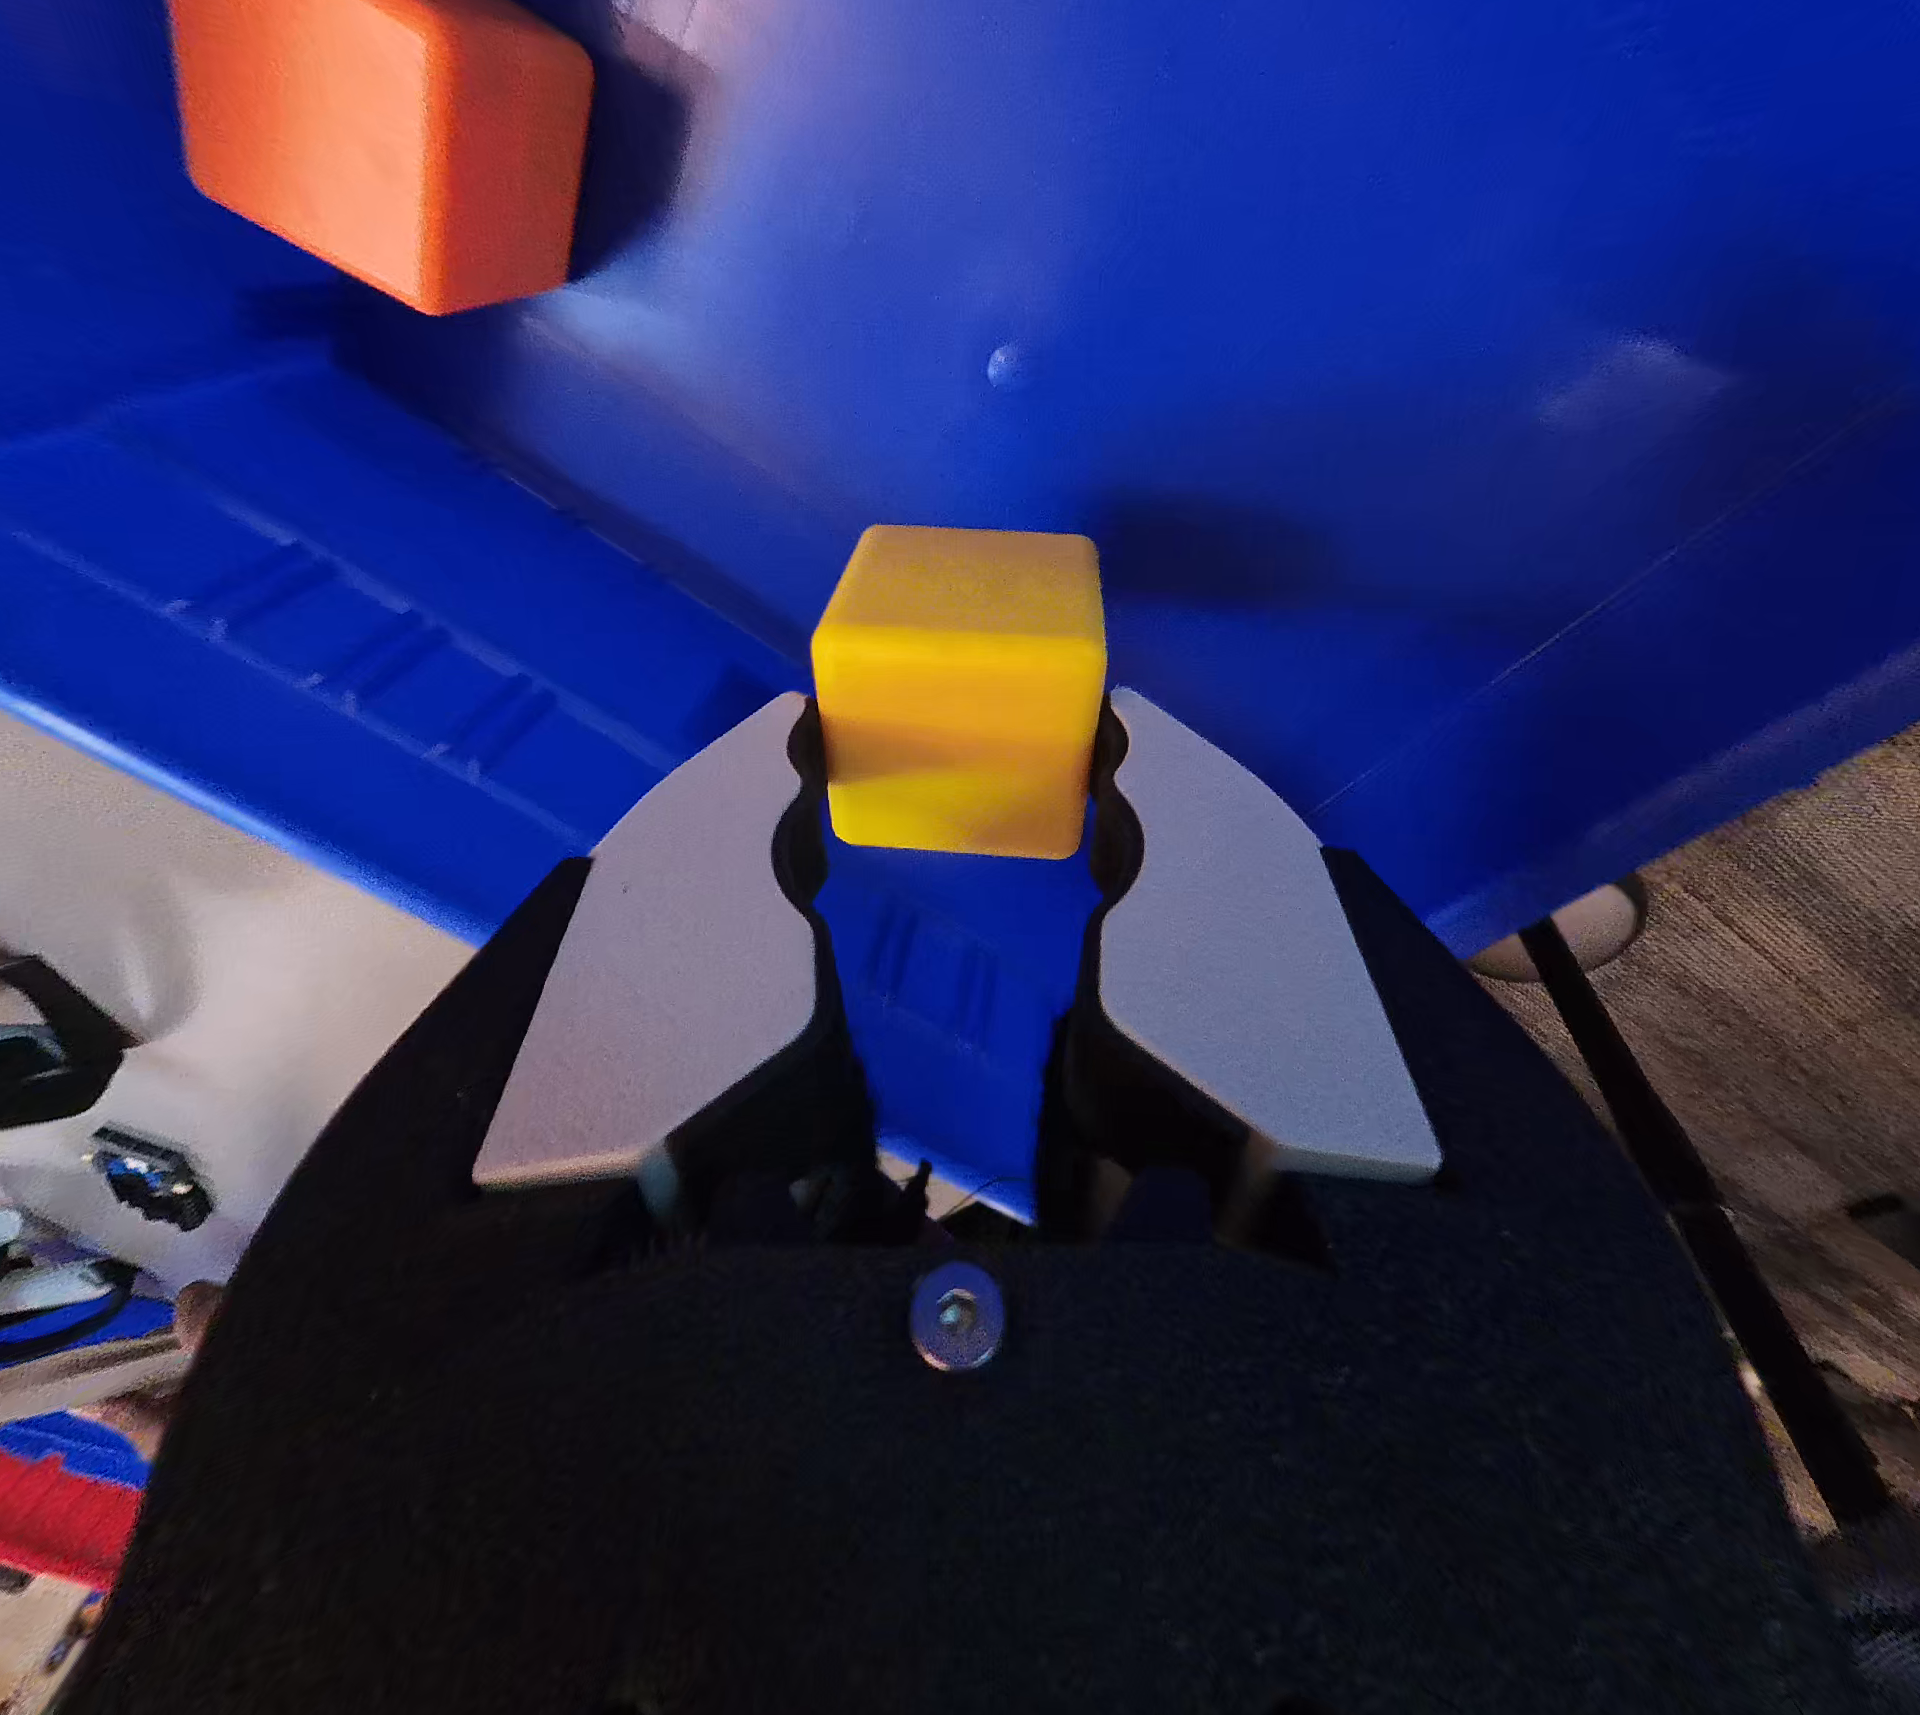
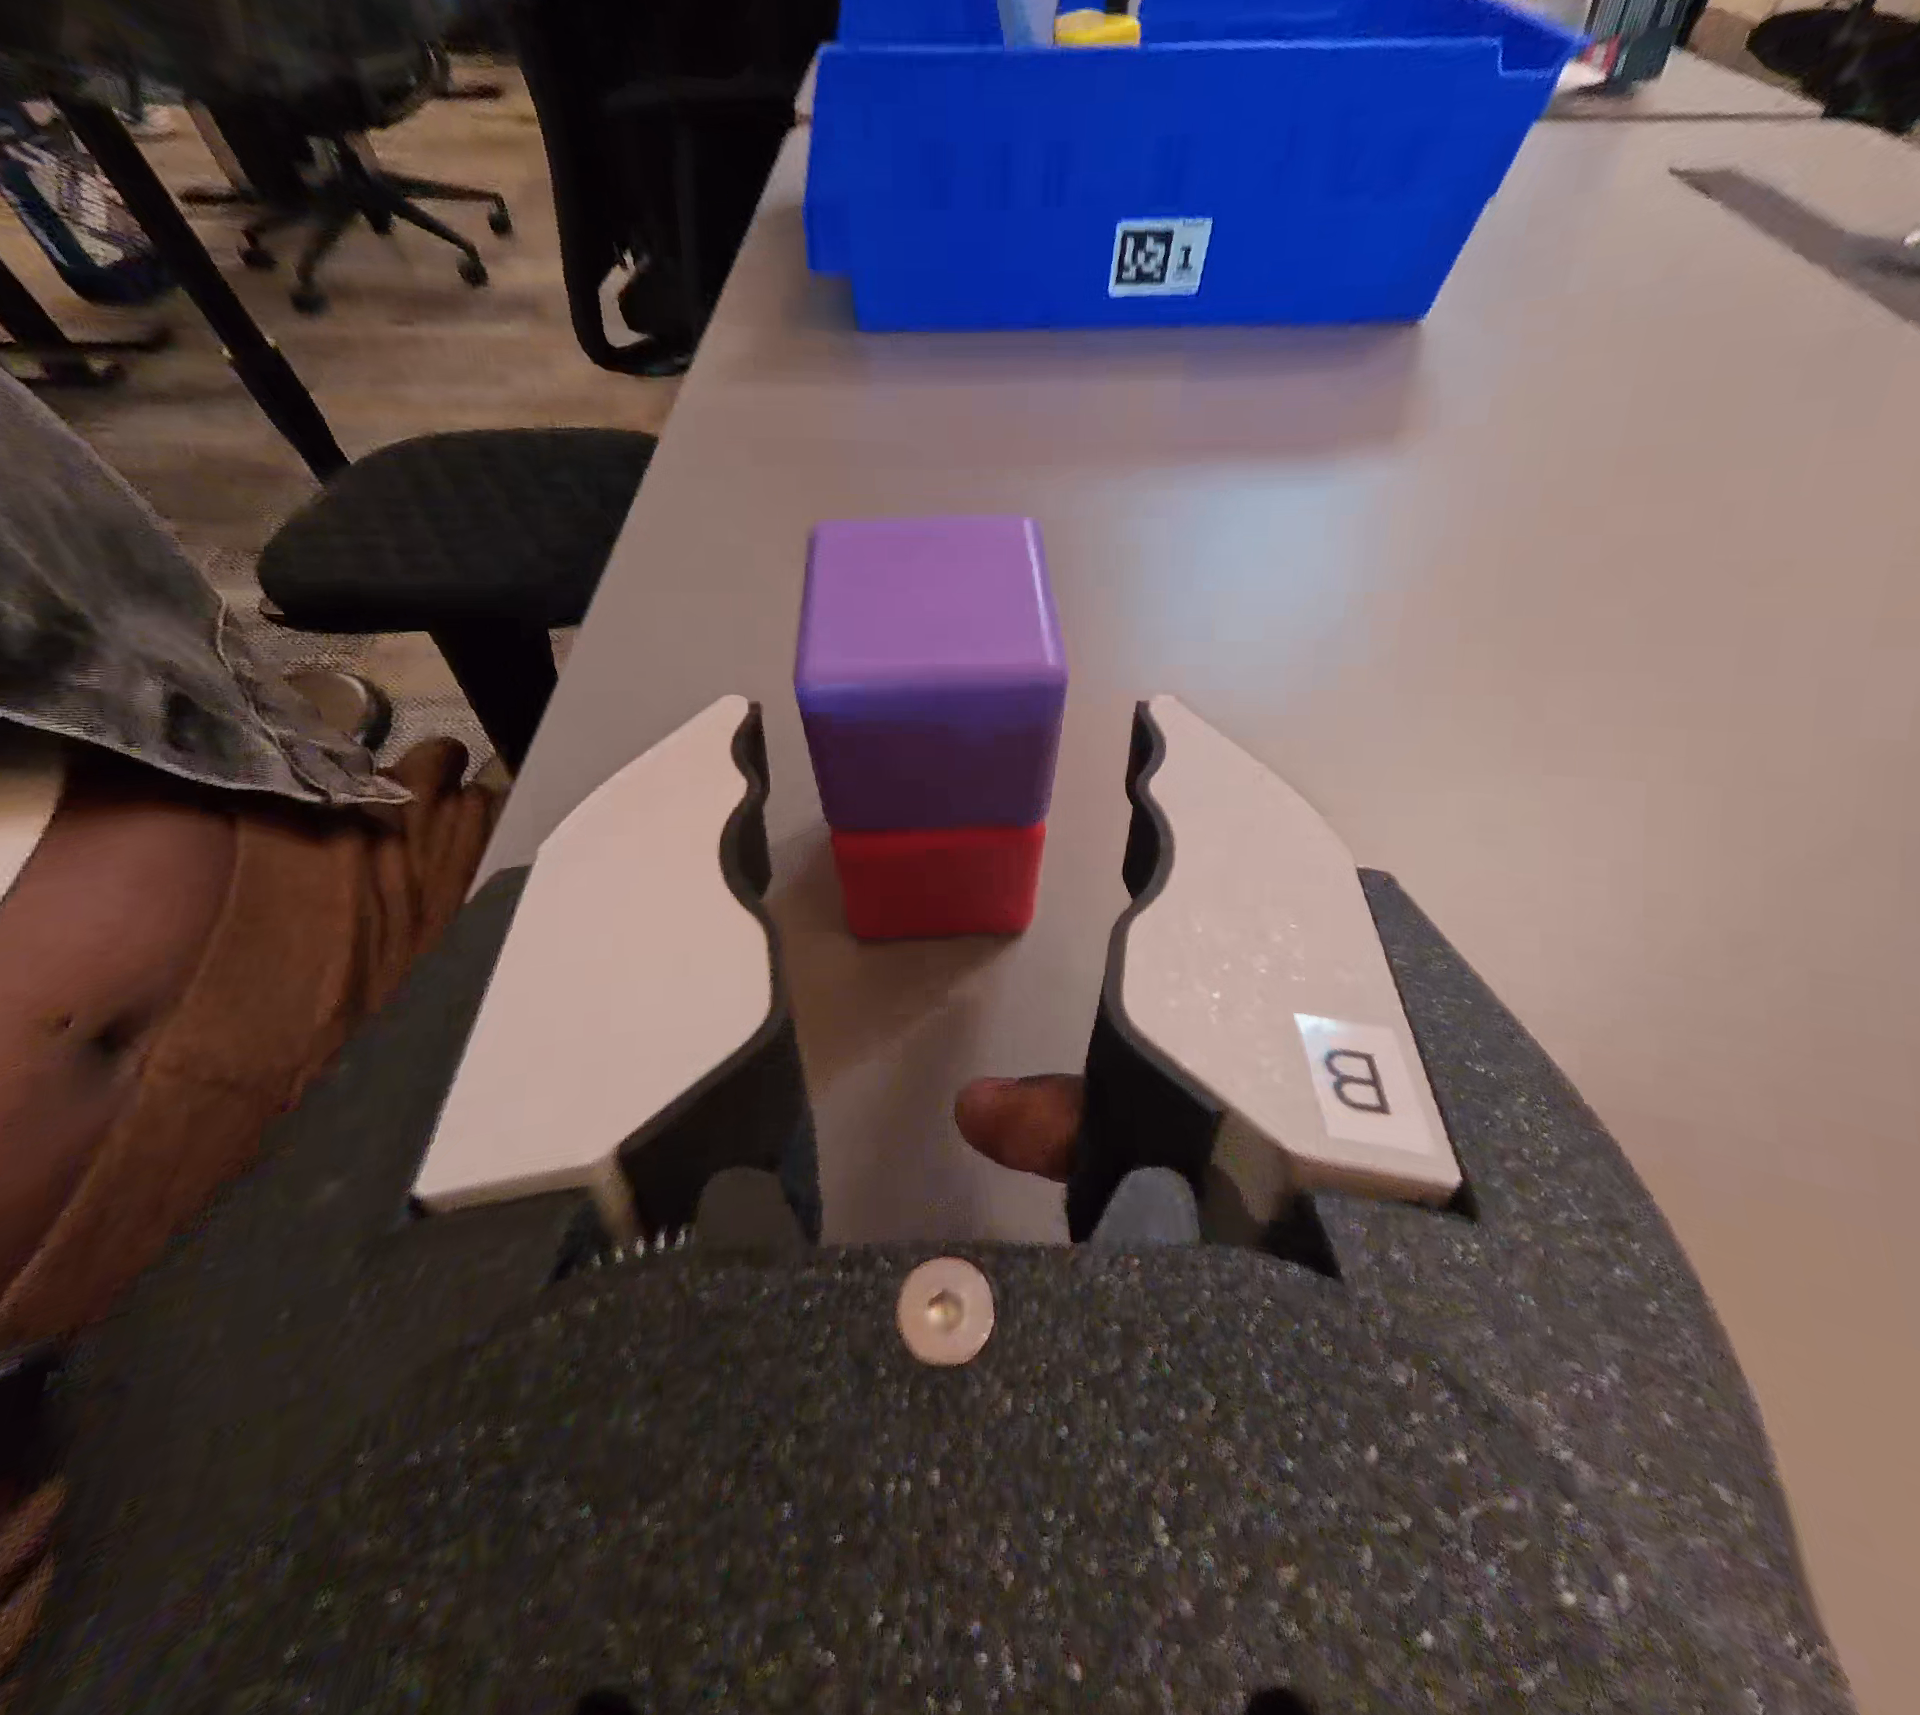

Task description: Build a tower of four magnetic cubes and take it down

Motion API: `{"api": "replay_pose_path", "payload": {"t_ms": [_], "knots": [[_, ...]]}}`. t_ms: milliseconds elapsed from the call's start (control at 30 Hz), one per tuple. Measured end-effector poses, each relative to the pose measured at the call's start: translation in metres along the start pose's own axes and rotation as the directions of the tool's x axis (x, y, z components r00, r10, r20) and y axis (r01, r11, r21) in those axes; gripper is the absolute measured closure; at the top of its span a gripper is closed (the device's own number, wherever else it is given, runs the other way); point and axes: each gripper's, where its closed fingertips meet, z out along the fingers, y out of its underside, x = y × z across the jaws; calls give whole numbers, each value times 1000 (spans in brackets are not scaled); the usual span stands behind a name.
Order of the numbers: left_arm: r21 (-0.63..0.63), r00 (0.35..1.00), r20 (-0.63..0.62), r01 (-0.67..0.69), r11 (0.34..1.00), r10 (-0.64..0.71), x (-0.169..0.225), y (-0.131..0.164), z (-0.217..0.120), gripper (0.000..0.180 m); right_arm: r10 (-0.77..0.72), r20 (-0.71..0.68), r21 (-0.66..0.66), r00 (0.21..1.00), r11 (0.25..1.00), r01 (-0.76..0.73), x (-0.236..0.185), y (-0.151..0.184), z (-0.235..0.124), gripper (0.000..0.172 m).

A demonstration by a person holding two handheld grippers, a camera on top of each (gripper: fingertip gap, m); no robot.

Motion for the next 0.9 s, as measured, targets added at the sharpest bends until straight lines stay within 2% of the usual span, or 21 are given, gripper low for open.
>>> {"api": "replay_pose_path", "payload": {"t_ms": [33,100,167,300,400,500,600,700,800,900], "knots": [[6,1000,12,-3,1000,3,0,-2,-6,132,-4,3,7,1000,1000,4,-1,-1,0,105],[11,999,41,-7,1000,6,2,-7,-23,132,-15,3,-8,1000,1000,15,-1,2,1,110],[38,996,90,-10,999,6,5,-16,-47,132,-37,7,-5,999,999,37,-3,1,2,124],[203,987,152,-76,976,45,32,-66,-106,132,-52,1,-8,999,999,52,-3,2,1,125],[333,993,103,-91,939,60,82,-123,-143,132,-54,1,-8,999,999,54,-3,2,1,124],[414,955,57,-289,863,293,157,-177,-166,132,-59,3,-11,998,998,59,-3,2,1,124],[428,878,76,-456,780,472,212,-220,-175,132,-60,1,-12,998,998,60,-3,2,1,124],[377,827,99,-546,748,554,243,-251,-170,132,-59,0,-12,998,998,59,-3,2,1,124],[305,808,98,-581,755,581,262,-270,-156,132,-55,0,-16,998,998,55,-3,2,1,124],[197,791,77,-609,768,607,274,-277,-137,132,-56,-3,-20,998,998,56,-3,2,1,124]]}}
